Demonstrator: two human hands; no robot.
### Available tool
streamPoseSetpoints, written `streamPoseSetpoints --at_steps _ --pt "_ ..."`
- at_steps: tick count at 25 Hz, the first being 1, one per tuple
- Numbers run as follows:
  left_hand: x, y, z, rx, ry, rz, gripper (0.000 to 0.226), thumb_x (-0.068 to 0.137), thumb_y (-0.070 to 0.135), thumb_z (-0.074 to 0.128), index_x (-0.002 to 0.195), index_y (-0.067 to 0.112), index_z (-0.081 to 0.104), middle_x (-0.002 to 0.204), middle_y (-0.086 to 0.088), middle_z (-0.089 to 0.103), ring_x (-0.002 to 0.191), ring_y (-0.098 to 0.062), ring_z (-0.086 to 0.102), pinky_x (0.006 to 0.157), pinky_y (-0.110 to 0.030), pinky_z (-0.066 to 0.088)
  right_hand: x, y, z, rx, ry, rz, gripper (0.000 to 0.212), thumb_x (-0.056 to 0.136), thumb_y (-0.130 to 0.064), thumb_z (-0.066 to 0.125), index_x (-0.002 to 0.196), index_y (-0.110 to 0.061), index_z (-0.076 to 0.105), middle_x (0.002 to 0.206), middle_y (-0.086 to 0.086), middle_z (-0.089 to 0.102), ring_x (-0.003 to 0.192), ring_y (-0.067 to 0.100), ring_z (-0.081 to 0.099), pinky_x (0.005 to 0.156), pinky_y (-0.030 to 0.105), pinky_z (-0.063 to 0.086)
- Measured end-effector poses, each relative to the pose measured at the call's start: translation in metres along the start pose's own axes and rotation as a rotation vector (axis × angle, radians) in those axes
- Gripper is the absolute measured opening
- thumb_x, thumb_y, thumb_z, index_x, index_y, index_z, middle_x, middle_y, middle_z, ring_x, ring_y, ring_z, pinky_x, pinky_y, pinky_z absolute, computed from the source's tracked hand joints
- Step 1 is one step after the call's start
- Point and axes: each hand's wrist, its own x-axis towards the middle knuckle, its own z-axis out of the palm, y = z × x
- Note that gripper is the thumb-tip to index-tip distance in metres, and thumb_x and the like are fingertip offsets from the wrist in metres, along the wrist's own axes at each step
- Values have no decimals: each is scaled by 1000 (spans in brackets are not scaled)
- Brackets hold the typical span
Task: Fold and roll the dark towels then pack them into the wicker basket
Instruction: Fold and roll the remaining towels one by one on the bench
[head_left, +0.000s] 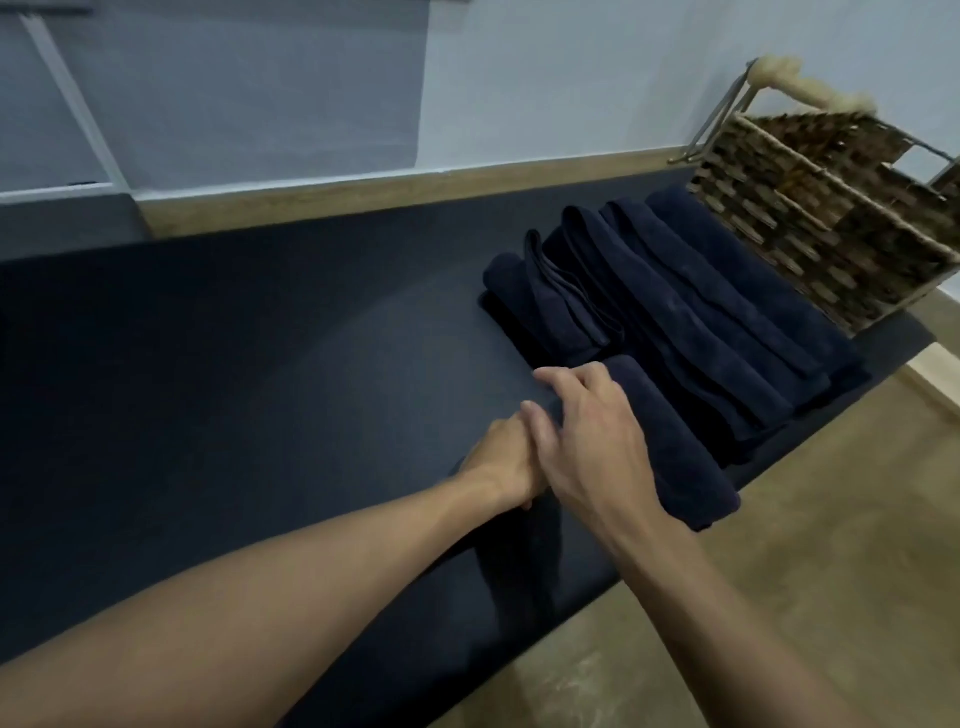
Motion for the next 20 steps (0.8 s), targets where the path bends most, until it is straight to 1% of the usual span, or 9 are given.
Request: streamPoseSetpoints --at_steps 3,6,8,9,11,14,17,18,20 --pt "-20 -30 -37 28 155 -39 20 88 17 46 70 16 55 73 -6 64 65 -27 63 63 -36 54 8 -44 13 113 -91 -65 38 96 -36 55 132 -23 55 122 0 52 110 20 53 93 36 45" --pt "-55 -72 -89 -21 374 -76 22 82 33 44 78 20 61 86 -8 70 83 -33 67 75 -43 57 10 -100 30 214 -210 -175 38 97 -36 52 133 -23 54 124 0 52 110 20 54 91 33 44" --pt "-84 -105 -126 -7 518 -129 28 84 43 45 86 23 64 87 -3 71 86 -29 67 79 -44 56 9 -140 44 286 -296 -239 38 99 -39 49 133 -22 53 124 0 53 111 18 55 91 30 44" --pt "-90 -113 -137 14 549 -138 24 88 42 48 88 24 64 87 -1 70 86 -27 66 79 -43 56 10 -149 45 328 -346 -247 39 99 -41 48 132 -22 54 124 -1 54 111 17 56 93 30 45" --pt "-139 -154 -172 54 705 -252 19 92 41 51 89 26 63 87 1 67 86 -25 65 78 -42 55 1 -212 56 409 -482 -362 40 99 -44 47 132 -22 54 123 -2 56 109 15 58 96 34 47" --pt "-175 -186 -201 140 807 -359 24 90 49 54 91 28 63 94 3 68 92 -23 64 81 -40 53 2 -254 68 414 -517 -461 41 98 -44 49 132 -22 55 123 0 57 109 18 58 95 36 47" --pt "-238 -230 -218 209 941 -532 31 86 56 60 93 26 62 101 1 66 95 -23 63 83 -41 53 -23 -313 87 392 -655 -569 40 98 -40 52 133 -20 54 125 2 57 114 21 56 97 36 45" --pt "-258 -243 -219 278 940 -601 34 85 58 61 95 25 61 104 0 64 98 -24 61 84 -40 52 -32 -328 94 392 -695 -598 41 98 -38 53 134 -20 53 128 3 57 117 22 55 99 37 45" --pt "-299 -268 -216 382 854 -783 44 83 62 63 103 23 61 113 -4 57 107 -27 57 89 -41 49 -55 -358 111 385 -792 -672 45 97 -34 56 140 -22 48 135 6 53 123 24 52 102 38 43"
